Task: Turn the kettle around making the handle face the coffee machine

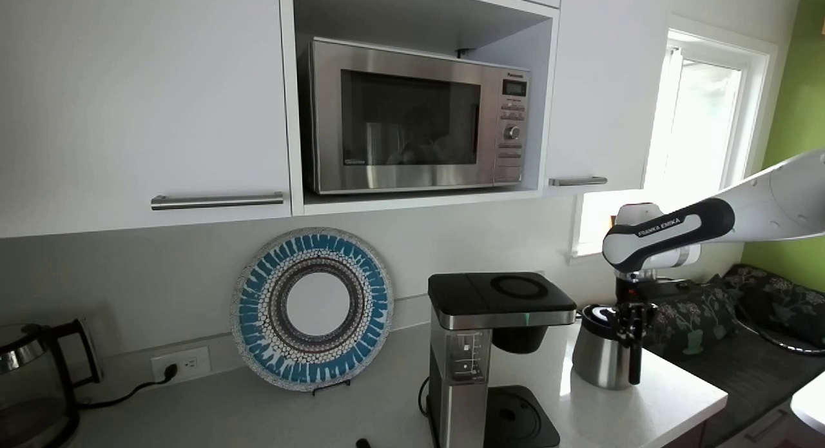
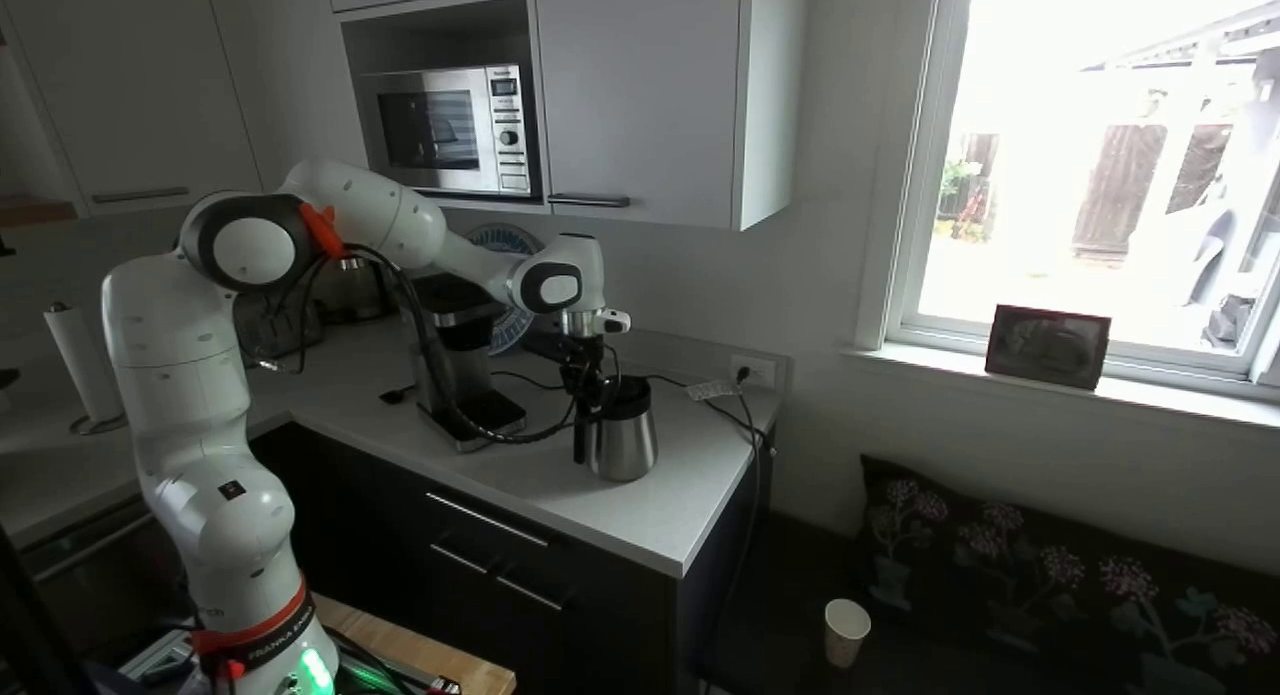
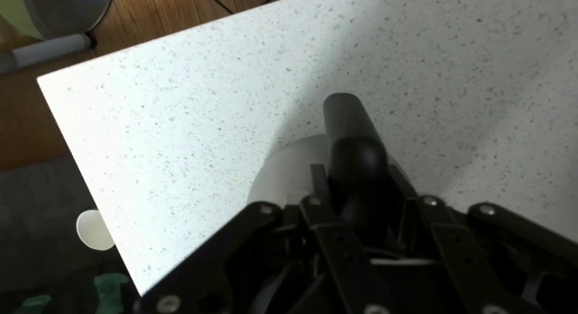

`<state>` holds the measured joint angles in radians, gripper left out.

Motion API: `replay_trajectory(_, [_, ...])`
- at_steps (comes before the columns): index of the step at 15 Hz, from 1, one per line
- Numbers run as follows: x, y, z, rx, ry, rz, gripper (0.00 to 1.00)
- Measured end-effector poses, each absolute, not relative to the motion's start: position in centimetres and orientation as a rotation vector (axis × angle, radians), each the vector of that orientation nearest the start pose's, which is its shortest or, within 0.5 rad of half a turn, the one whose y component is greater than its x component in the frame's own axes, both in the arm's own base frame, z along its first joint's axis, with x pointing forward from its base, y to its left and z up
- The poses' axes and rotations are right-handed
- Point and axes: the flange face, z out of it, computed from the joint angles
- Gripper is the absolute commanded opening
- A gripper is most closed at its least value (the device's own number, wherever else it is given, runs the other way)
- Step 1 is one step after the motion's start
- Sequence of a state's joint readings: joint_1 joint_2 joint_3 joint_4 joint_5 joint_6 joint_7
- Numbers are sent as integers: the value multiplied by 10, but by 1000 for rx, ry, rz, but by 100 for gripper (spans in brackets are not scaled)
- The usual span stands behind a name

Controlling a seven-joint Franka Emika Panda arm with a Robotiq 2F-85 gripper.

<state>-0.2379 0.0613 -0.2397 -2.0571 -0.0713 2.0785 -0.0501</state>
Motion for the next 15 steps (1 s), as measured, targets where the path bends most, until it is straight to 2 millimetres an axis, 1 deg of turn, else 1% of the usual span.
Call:
replay_trajectory(6, [504,-239,407,-3036,1057,63,9])
replay_trajectory(11, [513,-235,412,-2906,1457,22,9])
replay_trajectory(15, [518,-230,410,-2814,1684,4,9])
